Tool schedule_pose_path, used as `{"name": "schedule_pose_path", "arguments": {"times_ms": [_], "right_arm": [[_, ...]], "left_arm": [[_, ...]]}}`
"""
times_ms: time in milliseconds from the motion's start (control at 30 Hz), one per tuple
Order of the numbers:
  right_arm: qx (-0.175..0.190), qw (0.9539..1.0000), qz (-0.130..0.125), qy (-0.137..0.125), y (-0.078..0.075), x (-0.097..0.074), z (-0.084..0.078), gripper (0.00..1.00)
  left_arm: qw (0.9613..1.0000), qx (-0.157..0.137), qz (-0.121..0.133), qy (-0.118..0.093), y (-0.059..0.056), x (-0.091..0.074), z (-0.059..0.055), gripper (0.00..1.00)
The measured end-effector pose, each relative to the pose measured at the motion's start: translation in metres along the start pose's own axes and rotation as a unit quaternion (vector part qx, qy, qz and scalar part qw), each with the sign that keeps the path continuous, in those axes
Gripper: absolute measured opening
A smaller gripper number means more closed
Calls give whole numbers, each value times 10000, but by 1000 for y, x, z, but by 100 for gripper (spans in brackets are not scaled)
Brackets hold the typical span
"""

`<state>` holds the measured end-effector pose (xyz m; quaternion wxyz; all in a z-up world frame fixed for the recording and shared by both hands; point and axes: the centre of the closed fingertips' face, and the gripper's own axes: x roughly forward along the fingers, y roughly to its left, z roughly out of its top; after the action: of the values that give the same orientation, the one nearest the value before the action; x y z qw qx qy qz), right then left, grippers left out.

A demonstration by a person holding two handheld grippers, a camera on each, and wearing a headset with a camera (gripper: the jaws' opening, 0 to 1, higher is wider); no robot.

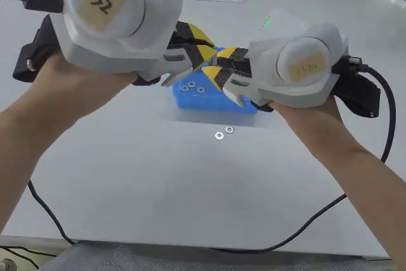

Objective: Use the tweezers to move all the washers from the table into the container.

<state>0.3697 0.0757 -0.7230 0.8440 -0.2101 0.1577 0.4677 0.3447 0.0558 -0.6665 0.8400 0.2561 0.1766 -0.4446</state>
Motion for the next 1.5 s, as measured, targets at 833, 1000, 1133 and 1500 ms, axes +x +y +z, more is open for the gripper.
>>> {"name": "schedule_pose_path", "arguments": {"times_ms": [833, 1000, 1133, 1500], "right_arm": [[733, 9968, 232, 205, 32, -10, -37, 8], [849, 9953, 325, 341, 39, -6, -51, 8], [898, 9941, 383, 465, 43, -2, -62, 8], [1089, 9907, 496, 643, 45, 3, -79, 8]], "left_arm": [[9991, -175, -350, 175, -39, 2, -19, 0], [9981, -189, -484, 330, -48, 8, -29, 0], [9974, -212, -562, 410, -52, 15, -36, 0], [9952, -527, -684, 466, -54, 28, -49, 0]]}}
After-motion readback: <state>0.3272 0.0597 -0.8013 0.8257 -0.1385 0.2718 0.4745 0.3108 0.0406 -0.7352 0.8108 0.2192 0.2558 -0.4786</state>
